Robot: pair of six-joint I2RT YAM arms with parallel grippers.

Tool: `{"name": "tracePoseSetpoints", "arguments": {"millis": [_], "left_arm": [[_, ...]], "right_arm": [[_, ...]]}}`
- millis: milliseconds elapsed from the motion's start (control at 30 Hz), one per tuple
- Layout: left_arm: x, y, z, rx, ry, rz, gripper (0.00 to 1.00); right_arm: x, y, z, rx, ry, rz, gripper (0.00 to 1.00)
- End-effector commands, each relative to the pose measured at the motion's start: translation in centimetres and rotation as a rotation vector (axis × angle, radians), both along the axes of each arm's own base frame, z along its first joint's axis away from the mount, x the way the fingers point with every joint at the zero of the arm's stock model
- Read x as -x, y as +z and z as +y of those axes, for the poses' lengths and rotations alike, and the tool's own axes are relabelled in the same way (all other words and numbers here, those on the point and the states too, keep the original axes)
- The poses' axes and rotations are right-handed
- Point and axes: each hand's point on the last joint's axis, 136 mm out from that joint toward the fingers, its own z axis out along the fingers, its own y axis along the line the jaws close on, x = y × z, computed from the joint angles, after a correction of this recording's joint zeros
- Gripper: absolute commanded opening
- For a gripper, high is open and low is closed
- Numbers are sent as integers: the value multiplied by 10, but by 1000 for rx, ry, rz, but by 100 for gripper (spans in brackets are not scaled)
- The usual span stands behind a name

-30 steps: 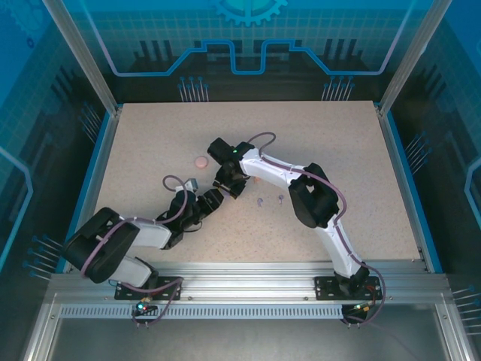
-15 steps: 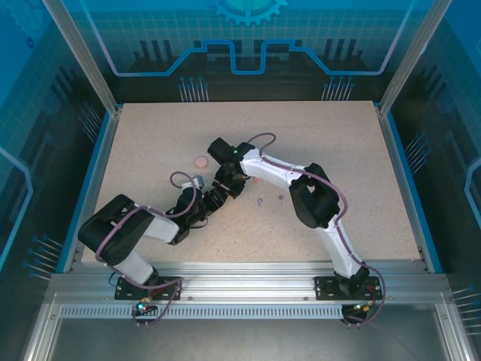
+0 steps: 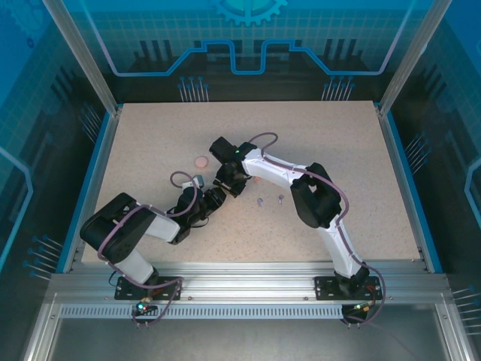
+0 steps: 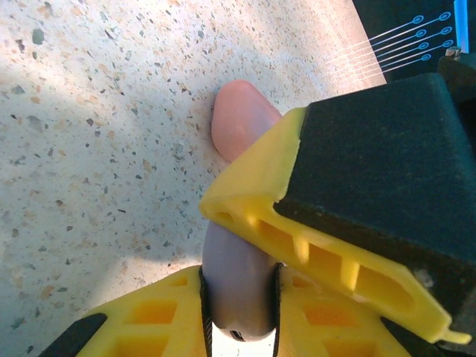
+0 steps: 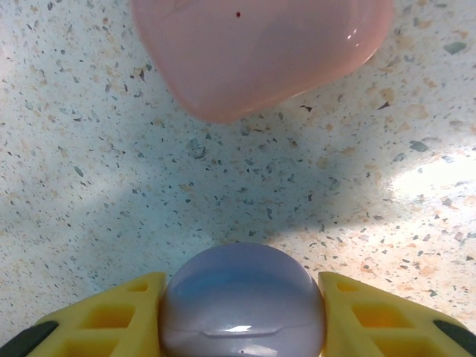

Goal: Insert wireless bluetooth earbuds into charging case

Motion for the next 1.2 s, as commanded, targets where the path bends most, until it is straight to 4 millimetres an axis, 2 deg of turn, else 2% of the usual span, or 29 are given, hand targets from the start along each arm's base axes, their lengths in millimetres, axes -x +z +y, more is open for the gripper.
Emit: {"name": "tracePoseSetpoints", "arguments": {"millis": [0,200,400,600,800,1167], "left_arm": [[-11,11,-4,-7,8,-52,16],[-13,13,-6,-5,2,-54,7],[-12,14,-6,-9,-1,-52,7],[-15,14,-7,-8,3,-52,21],[-18,14,-11,-7,-7,-51,28],[-19,7,-11,-2,-5,-42,18]], "right_arm": [[9,22,2,-40,6,4,38],[9,26,3,-51,11,-2,43],[7,26,1,-54,5,-8,41],[10,24,2,-63,10,-5,37],[11,23,1,-66,10,-4,37],[13,21,2,-74,15,5,36]]}}
